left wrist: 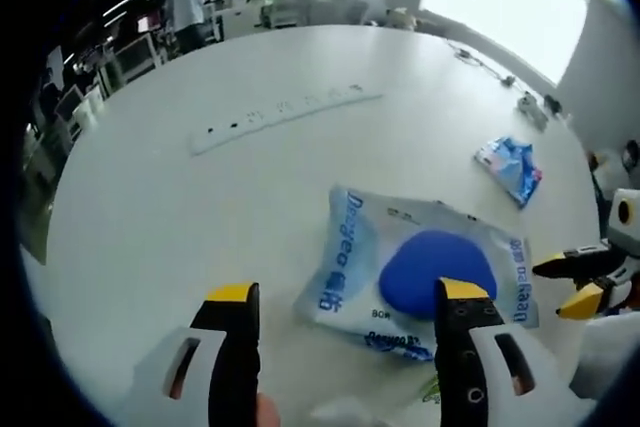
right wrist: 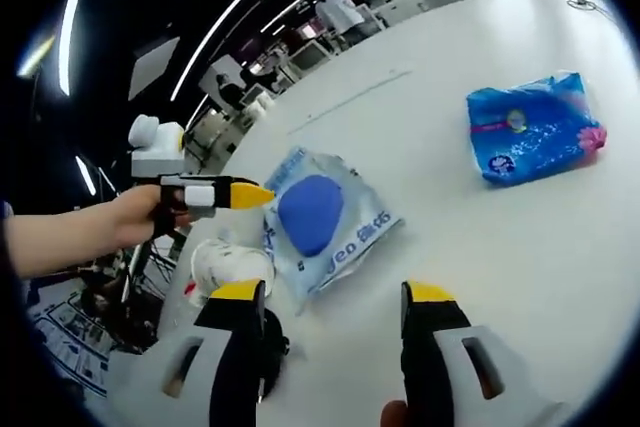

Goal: Arrange the tabletop items into an orderly group along one side of the table until the central work area is clear of visible clutter.

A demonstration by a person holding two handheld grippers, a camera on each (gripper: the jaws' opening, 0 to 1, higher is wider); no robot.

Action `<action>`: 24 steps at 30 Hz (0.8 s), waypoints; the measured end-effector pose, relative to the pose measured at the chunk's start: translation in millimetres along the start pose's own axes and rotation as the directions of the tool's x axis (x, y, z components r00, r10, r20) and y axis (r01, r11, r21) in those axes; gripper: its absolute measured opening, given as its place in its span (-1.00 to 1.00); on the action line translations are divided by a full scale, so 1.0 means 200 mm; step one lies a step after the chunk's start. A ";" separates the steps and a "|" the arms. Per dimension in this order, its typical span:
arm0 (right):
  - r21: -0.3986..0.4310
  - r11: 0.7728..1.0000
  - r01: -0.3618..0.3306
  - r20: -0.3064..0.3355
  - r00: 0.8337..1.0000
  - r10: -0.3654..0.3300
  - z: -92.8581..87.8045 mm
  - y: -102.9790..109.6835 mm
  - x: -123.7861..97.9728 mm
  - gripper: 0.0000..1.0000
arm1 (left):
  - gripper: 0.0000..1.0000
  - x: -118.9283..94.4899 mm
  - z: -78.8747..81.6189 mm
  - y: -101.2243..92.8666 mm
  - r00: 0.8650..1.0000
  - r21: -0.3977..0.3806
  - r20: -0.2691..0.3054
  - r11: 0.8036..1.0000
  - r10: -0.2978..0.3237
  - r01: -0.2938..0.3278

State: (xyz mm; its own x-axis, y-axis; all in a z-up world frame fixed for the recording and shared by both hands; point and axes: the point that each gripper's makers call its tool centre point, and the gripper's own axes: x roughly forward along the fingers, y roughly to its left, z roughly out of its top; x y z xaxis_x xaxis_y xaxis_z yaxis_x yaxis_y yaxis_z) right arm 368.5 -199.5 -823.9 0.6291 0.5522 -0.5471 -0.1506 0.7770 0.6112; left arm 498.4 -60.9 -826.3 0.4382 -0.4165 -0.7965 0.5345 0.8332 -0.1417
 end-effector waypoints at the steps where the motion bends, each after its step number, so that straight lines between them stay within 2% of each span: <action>1: -0.001 1.000 -0.003 0.000 1.000 0.003 0.00 0.01 0.01 0.01 | 0.29 0.01 -0.01 0.01 1.000 -0.006 -0.002 1.000 -0.004 0.004; 6: 0.022 0.999 -0.030 -0.004 1.000 0.030 -0.03 0.05 0.02 -0.08 | 0.11 0.05 -0.01 0.02 1.000 -0.043 -0.003 0.999 -0.026 0.026; 9: 0.008 0.999 -0.031 -0.009 0.999 0.031 -0.04 0.05 0.03 -0.16 | 0.02 0.05 -0.01 0.01 0.999 -0.036 -0.005 0.999 -0.032 0.032; 14: 0.041 0.999 -0.032 0.002 0.999 0.032 -0.03 0.05 0.05 -0.22 | -0.15 0.06 -0.02 -0.01 0.999 -0.032 -0.009 0.998 -0.053 0.052; 16: 0.033 0.999 -0.035 -0.009 0.999 0.035 -0.04 0.05 0.06 -0.34 | -0.21 0.06 -0.03 -0.01 0.999 -0.035 -0.009 0.998 -0.052 0.051; 18: 0.030 0.999 -0.037 -0.003 0.999 0.038 -0.04 0.05 0.06 -0.57 | -0.32 0.05 -0.03 0.00 0.998 -0.075 -0.003 0.995 -0.060 0.060; 20: 0.040 0.999 -0.034 0.004 0.999 0.034 -0.02 0.05 0.07 -0.69 | -0.45 0.05 -0.03 0.01 0.999 -0.070 0.001 0.996 -0.051 0.051; 23: -0.040 0.999 0.030 -0.031 0.999 -0.031 -0.03 -0.01 0.08 -0.92 | -0.66 0.03 -0.04 0.03 0.999 -0.060 0.003 0.997 -0.039 0.039; 24: -0.023 0.999 0.022 -0.020 1.000 -0.023 -0.03 0.00 0.08 -0.93 | -0.75 0.02 -0.05 0.04 0.999 -0.058 0.004 0.998 -0.032 0.032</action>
State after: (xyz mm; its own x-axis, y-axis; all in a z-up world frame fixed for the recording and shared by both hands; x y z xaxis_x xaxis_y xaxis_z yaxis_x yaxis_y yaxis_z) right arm 375.3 -189.1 -836.4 0.6169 0.5404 -0.5722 -0.1543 0.7959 0.5854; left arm 497.0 -52.4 -836.3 0.4236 -0.4444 -0.7894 0.5059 0.8389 -0.2008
